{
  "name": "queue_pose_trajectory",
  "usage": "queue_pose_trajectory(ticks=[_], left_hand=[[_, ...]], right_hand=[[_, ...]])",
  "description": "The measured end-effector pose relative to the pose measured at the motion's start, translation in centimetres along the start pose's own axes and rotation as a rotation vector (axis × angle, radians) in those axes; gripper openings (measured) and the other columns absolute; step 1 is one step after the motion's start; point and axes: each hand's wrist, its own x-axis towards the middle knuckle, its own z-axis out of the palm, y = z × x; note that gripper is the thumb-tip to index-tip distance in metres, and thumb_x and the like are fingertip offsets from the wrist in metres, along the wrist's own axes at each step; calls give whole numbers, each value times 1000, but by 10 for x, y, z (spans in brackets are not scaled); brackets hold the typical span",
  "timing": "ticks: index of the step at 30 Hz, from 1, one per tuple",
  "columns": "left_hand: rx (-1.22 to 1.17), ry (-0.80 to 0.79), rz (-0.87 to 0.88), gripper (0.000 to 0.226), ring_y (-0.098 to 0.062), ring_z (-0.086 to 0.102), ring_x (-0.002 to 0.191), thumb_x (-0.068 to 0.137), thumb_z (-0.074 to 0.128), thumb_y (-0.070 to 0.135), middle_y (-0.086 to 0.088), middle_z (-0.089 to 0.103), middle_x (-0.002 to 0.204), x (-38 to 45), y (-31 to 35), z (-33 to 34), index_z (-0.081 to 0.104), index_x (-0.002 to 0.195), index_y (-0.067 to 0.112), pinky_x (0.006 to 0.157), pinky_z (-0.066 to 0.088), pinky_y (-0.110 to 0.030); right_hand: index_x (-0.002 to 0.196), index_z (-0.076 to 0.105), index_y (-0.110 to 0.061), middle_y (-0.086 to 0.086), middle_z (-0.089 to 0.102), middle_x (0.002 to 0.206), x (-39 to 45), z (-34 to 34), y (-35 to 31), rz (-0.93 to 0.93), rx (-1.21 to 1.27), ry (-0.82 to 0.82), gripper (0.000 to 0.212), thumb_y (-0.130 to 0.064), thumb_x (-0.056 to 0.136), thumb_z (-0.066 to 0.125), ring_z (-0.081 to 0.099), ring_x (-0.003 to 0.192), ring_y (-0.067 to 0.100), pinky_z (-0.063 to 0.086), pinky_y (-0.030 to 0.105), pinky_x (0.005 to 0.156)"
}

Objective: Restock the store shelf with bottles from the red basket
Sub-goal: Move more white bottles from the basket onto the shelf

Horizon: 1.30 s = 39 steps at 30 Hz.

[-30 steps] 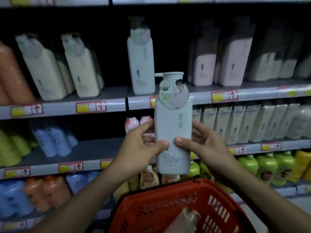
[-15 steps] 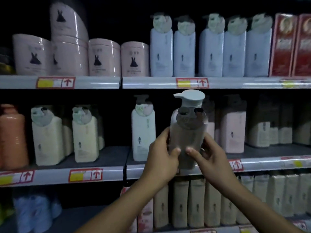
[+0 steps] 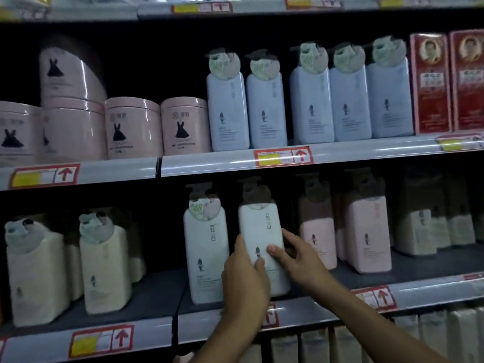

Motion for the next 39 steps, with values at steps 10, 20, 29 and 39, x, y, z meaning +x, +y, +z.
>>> queue_pose_trajectory(ticks=[10, 20, 29, 39], left_hand=[[-41, 77, -39, 57, -18, 62, 111, 89, 66, 10, -1, 63, 127, 9, -8, 14, 38, 134, 31, 93, 55, -39], [354, -35, -37, 84, -21, 61, 108, 98, 50, 18, -5, 55, 130, 8, -11, 26, -12, 155, 22, 84, 51, -30], [469, -86, -97, 73, -22, 66, 106, 101, 47, 24, -8, 61, 123, 40, -4, 54, -2, 154, 13, 88, 56, -34], [329, -107, -234, 69, -24, 59, 119, 98, 55, 31, -7, 52, 134, 63, -12, 63, 11, 150, 20, 100, 47, -33]], right_hand=[[136, 46, -27, -13, 59, 134, 6, 15, 24, 32, 136, 87, 50, -13, 94, 68, 62, 114, -4, 53, 12, 84], [102, 59, -20, -2, 74, 109, -3, 25, 32, 222, -398, 110, 36, -30, 78, 83, 68, 92, 8, 46, 5, 63], [89, 50, -13, 10, 70, 104, 31, 25, 32, 326, -469, 93, 28, -24, 84, 74, 67, 99, 26, 49, 30, 70], [107, 56, -13, 9, 68, 122, 57, 26, 36, 464, -401, -9, 38, -41, 87, 70, 65, 112, 26, 48, 28, 84]])
